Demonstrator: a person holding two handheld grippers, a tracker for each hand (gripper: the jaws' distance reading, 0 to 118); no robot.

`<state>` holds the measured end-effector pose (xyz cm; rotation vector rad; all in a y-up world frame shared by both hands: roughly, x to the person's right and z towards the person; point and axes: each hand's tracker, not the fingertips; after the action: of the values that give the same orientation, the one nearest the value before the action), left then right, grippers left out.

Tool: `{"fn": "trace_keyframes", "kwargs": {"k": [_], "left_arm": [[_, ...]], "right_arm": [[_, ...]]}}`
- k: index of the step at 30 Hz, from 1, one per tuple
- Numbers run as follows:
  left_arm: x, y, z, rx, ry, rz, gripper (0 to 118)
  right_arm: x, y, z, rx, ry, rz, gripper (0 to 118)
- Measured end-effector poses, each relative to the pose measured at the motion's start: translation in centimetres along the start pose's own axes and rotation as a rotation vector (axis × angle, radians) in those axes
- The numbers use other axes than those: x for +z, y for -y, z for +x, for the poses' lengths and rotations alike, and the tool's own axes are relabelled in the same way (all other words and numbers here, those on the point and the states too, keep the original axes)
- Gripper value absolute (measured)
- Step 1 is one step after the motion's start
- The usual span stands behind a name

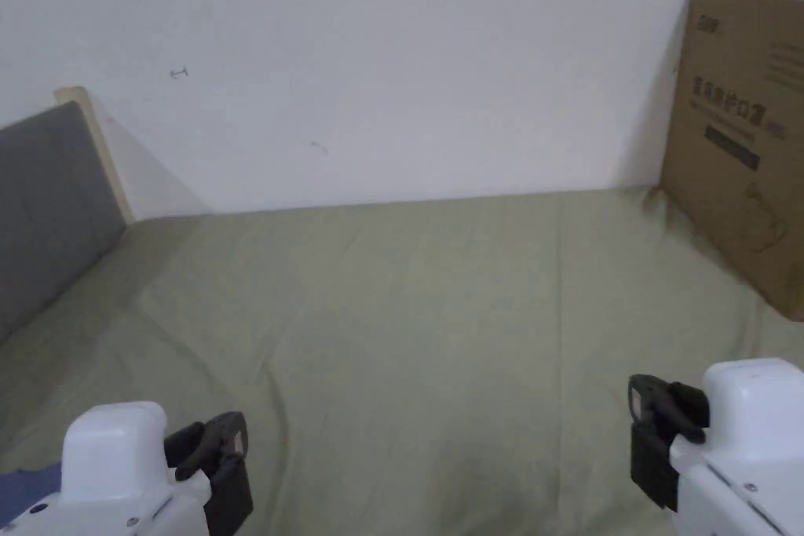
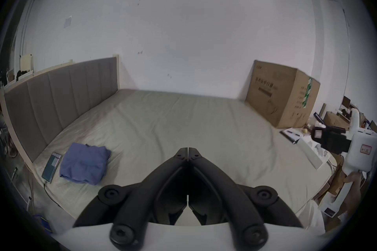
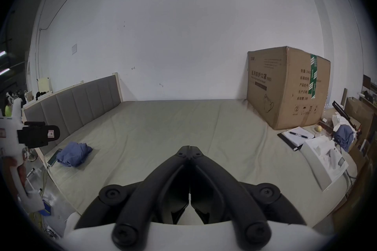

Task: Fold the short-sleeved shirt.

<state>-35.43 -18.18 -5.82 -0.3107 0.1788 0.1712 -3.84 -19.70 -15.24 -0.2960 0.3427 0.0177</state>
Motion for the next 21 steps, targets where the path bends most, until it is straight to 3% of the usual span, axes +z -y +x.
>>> {"fn": "trace_keyframes", "kwargs": {"k": [2, 6, 10, 13, 17, 18, 19, 20, 21], "left_arm": [[0.4, -0.3, 2.5, -0.019, -0.063, 0.019, 0], [1.7, -1.1, 6.6, -0.060, -0.006, 0.075, 0], [2.3, -1.4, 9.0, -0.083, -0.017, 0.102, 0], [2.5, -1.9, 9.6, -0.084, -0.013, 0.107, 0], [2.5, -2.1, 9.5, -0.088, -0.010, 0.079, 5], [2.6, -2.1, 9.5, -0.088, -0.013, 0.073, 16], [2.5, -2.1, 9.2, -0.085, -0.018, 0.070, 36], [2.4, -2.1, 9.1, -0.080, -0.020, 0.065, 70], [2.5, -2.1, 9.0, -0.071, -0.023, 0.062, 92]], "right_arm": [[0.6, -0.5, 0.7, 0.005, 0.008, 0.017, 0], [3.1, -1.8, 2.0, -0.039, -0.048, 0.063, 0], [4.5, -2.4, 1.9, 0.004, -0.005, 0.066, 0], [5.1, -2.2, 2.6, -0.052, -0.062, 0.096, 0], [5.6, -2.4, 2.6, -0.038, -0.039, 0.108, 6], [5.7, -2.6, 2.6, -0.029, -0.035, 0.109, 11], [5.7, -2.6, 2.5, -0.026, -0.032, 0.108, 18], [5.7, -2.7, 2.5, -0.022, -0.028, 0.109, 29], [5.7, -2.7, 2.6, -0.025, -0.028, 0.110, 41]]}}
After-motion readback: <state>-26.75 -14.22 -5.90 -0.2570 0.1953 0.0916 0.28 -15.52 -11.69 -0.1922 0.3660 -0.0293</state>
